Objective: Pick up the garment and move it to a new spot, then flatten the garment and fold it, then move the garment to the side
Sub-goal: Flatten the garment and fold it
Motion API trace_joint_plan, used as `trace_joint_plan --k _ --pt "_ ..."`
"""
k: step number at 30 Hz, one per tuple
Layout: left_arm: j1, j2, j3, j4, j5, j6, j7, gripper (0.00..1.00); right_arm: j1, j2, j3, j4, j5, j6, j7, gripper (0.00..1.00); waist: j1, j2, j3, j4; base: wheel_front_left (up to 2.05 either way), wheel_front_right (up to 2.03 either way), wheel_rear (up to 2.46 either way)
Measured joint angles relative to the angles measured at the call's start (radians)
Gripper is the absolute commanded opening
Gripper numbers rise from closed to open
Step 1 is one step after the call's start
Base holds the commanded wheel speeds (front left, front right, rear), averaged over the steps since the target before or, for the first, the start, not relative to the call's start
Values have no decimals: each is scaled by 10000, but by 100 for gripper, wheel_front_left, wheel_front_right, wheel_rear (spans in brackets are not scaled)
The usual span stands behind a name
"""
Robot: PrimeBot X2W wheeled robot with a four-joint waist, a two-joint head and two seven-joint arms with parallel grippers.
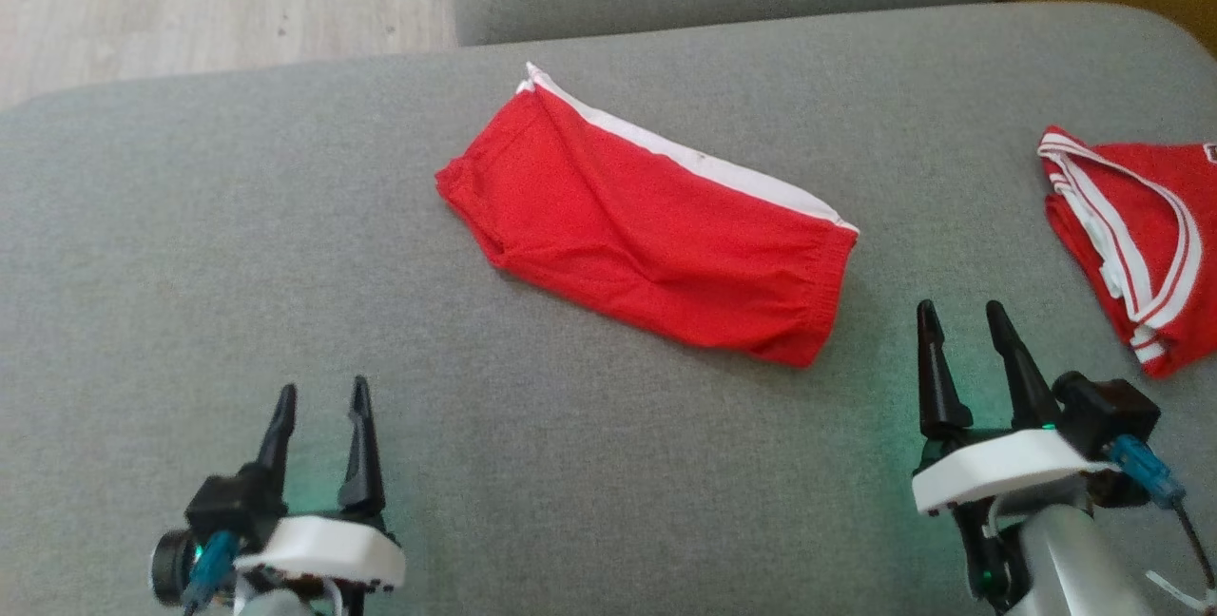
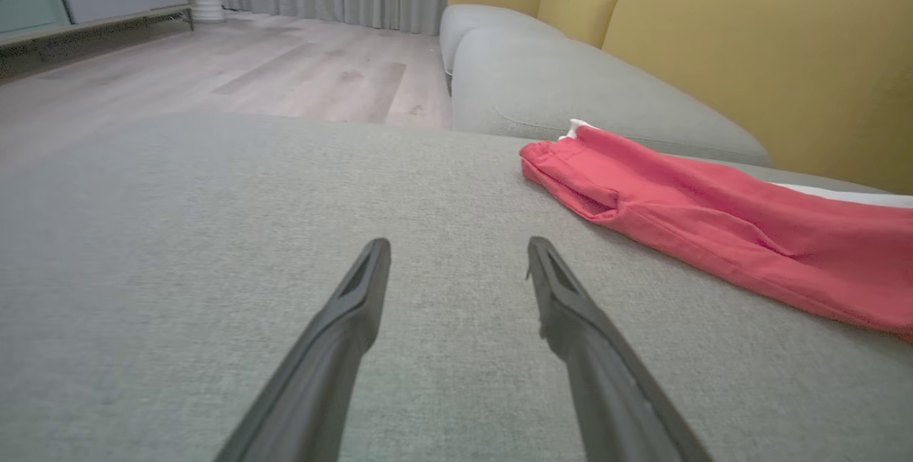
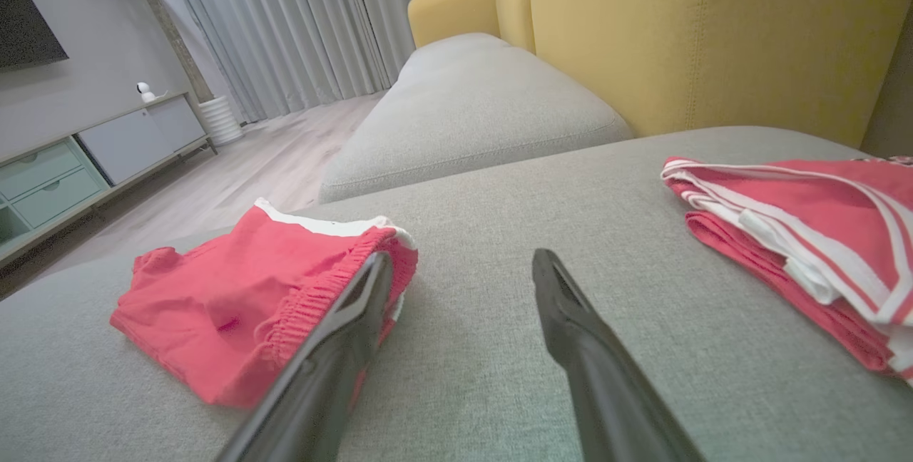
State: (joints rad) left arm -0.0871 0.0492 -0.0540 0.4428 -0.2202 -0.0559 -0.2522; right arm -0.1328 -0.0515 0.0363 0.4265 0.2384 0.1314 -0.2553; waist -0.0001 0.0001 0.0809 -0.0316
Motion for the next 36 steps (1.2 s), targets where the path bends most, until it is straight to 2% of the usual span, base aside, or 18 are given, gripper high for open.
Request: trace_joint_plan --k 3,6,11,15,20,24,28,35,36 --pt "-462 -13 -90 692 0 -286 0 100 -35 2 132 -46 8 0 0 100 0 0 236 -101 0 0 0" --pt "-1728 121 -360 1789 2 -516 10 100 -223 2 222 -182 81 0 0 100 2 0 590 -221 0 0 0" --pt "-4777 947 -1070 2934 -128 -690 974 100 -931 4 343 -529 272 0 0 100 3 0 1290 -511 0 0 0" --pt "-6313 1657 -2159 3331 -976 -725 1891 100 -1273 4 560 -727 541 0 0 100 4 0 1836 -841 0 0 0" --pt "-6997 2249 -3342 3653 -2347 -765 2719 100 -1501 4 686 -894 746 0 0 100 5 -1 2464 -1315 0 0 0" --pt "-7272 2665 -4019 3900 -3160 -765 2968 100 -1620 4 775 -905 867 0 -2 100 4 -1 2834 -1669 0 0 0" --pt "-7545 2980 -4399 4362 -3285 -767 2897 100 -1705 4 780 -924 874 0 -2 100 3 -1 3115 -1921 0 0 0" --pt "-8048 2989 -4869 4997 -3444 -767 2838 100 -1738 4 809 -922 947 0 -2 100 2 -1 3256 -2058 0 0 0" --pt "-8067 2964 -4995 5068 -3557 -767 2915 46 -1741 4 811 -913 949 0 -2 100 2 -1 3226 -2041 0 0 0"
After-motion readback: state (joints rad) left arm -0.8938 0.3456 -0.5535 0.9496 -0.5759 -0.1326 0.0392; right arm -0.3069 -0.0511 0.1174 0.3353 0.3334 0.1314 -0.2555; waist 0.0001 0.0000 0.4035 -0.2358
